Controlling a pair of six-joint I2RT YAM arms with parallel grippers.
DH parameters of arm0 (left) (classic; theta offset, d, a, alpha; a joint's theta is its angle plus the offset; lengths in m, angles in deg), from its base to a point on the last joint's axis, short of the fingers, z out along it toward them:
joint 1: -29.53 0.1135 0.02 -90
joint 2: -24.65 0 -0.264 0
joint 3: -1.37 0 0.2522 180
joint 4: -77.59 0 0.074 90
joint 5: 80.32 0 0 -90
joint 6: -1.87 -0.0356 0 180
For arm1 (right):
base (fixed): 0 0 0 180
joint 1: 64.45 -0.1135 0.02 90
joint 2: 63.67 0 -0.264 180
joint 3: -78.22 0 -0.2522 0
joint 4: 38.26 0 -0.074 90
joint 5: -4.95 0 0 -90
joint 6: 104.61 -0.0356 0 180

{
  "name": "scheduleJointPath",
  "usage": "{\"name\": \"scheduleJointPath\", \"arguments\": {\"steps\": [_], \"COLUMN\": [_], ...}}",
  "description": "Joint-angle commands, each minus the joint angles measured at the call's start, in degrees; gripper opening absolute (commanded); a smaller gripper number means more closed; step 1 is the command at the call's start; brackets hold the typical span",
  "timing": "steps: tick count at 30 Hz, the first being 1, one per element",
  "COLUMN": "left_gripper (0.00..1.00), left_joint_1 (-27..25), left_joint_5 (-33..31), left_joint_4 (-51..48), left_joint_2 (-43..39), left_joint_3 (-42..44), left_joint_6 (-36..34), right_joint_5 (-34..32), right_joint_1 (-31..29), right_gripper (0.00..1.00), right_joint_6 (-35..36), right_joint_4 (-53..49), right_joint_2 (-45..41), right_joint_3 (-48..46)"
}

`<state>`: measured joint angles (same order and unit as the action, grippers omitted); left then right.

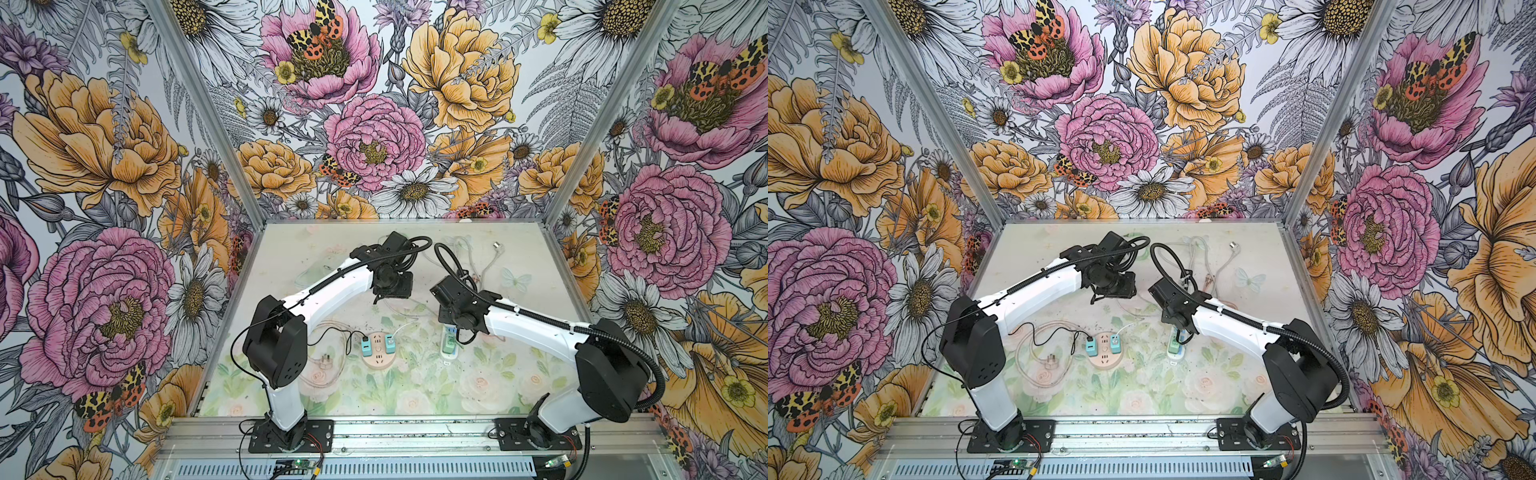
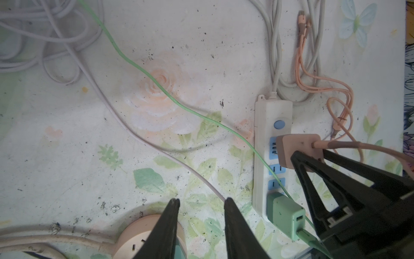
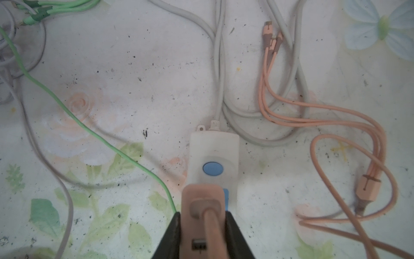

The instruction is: Insert the plug

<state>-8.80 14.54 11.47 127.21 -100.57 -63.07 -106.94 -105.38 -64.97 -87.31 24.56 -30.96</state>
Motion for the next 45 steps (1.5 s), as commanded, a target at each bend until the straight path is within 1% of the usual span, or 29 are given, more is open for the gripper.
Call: {"name": "scheduleJointPath", "arguments": {"steps": [1,11,20,22,29,33,36,45], "left_gripper": [0.37,0.36,0.36,0.36,0.36,0.36,0.36,0.36], "left_joint_1": [0.5,0.6,0.5,0.5,0.6,0.5,0.5,2.0], "left_joint_5": [-1.2,-1.3,-2.4,-2.5,-3.5,-4.3,-5.2,-6.5], "left_joint_4": [-0.2,-0.6,-0.5,-0.5,-0.5,-0.5,-0.4,-0.4], "left_joint_2": [0.1,0.1,-0.1,0.0,-1.2,-2.3,-3.4,-6.6], "left_joint_3": [-1.5,-1.6,-1.2,-1.0,0.8,1.8,2.2,2.1], "left_joint_6": [-0.7,-0.6,-0.3,-0.3,-0.3,-0.3,-0.6,-4.2], "right_joint_5": [-1.6,-2.9,-7.9,-8.4,-8.7,-7.6,-4.9,-1.4], "right_joint_1": [-0.4,-1.6,-2.3,-2.3,-2.4,-2.4,-2.4,-2.2], "right_gripper": [0.0,0.0,0.0,0.0,0.0,0.0,0.0,0.0], "right_joint_6": [-0.4,-0.7,4.7,6.1,7.7,8.1,7.0,3.8], "right_joint_4": [-1.7,-2.8,-5.9,-6.3,-6.1,-5.8,-4.7,-3.4], "right_joint_2": [2.1,2.4,3.3,3.5,3.0,3.2,3.2,3.3], "right_joint_3": [1.0,0.7,2.5,2.9,3.2,2.2,0.7,-1.3]}}
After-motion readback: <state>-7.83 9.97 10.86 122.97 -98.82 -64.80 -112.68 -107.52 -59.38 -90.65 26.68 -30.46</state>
